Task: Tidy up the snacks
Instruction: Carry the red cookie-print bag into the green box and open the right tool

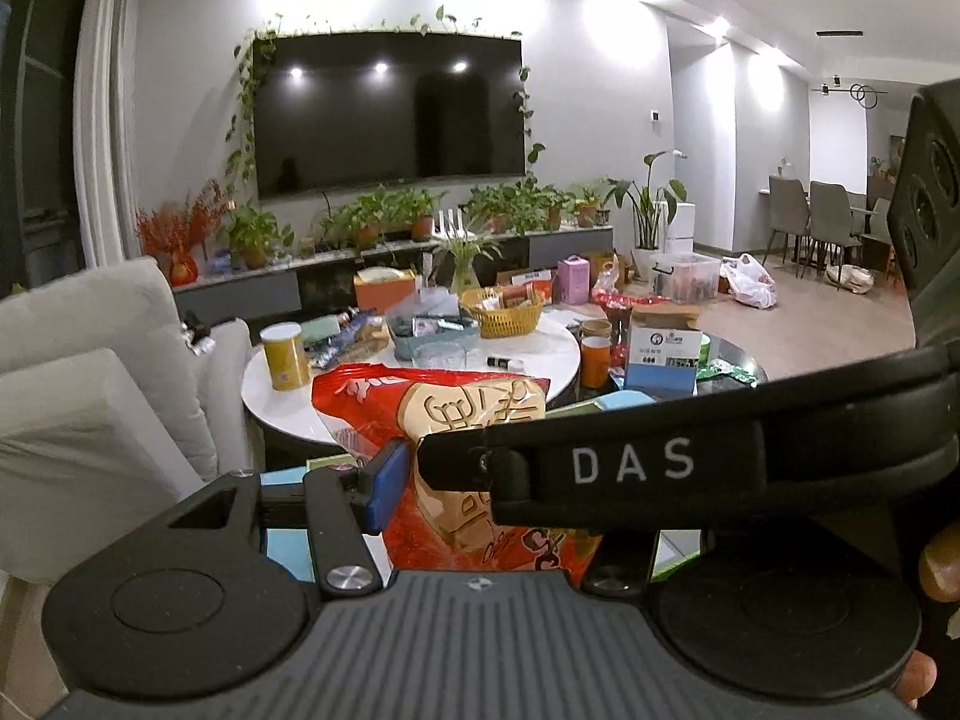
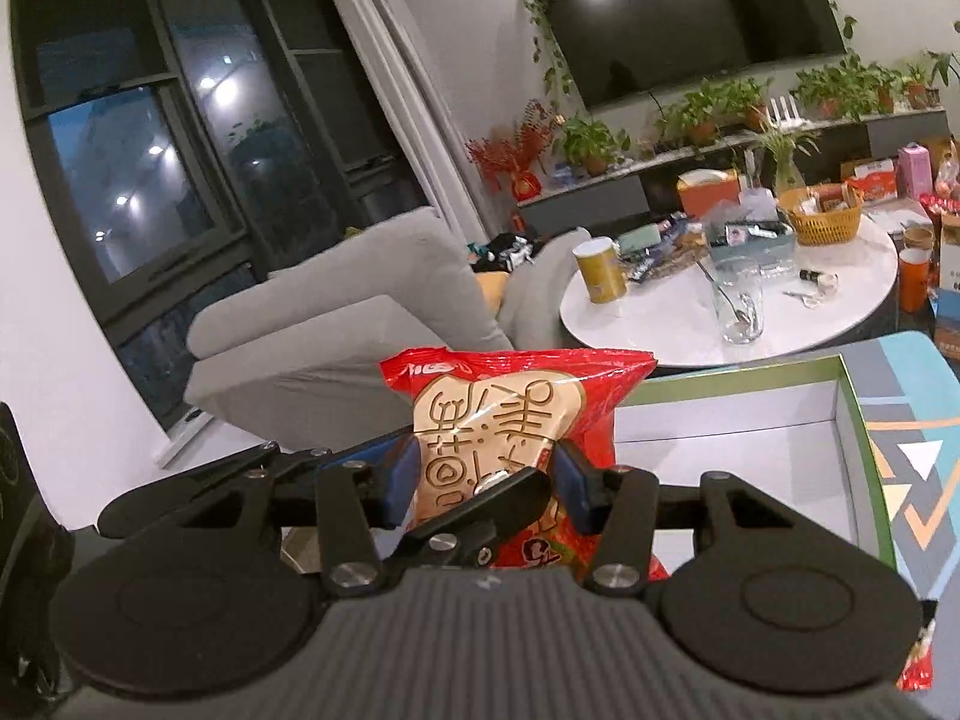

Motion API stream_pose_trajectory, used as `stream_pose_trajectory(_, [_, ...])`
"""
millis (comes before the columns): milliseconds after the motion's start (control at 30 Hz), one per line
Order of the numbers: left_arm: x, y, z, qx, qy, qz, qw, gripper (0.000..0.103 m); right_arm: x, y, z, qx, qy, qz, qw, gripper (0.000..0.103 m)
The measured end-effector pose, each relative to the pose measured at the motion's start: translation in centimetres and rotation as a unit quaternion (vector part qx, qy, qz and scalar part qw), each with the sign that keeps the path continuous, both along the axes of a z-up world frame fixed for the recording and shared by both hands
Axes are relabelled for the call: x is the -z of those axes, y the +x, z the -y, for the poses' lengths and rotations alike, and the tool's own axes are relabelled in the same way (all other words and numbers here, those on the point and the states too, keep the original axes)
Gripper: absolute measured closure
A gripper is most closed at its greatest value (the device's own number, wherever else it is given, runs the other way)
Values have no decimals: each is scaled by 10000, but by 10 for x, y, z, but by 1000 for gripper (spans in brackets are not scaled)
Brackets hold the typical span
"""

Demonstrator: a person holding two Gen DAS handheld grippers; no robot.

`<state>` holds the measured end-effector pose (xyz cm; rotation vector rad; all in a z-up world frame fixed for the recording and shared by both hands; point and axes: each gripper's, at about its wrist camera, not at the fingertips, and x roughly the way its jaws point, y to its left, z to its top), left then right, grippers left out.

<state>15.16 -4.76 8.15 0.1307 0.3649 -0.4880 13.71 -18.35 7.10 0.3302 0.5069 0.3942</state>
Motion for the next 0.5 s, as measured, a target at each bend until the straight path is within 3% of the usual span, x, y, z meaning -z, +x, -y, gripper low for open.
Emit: stream_pose_trajectory(500, [52, 67, 1, -86, 93, -753, 9971, 53, 44, 50, -3, 93, 73, -758, 9971, 52])
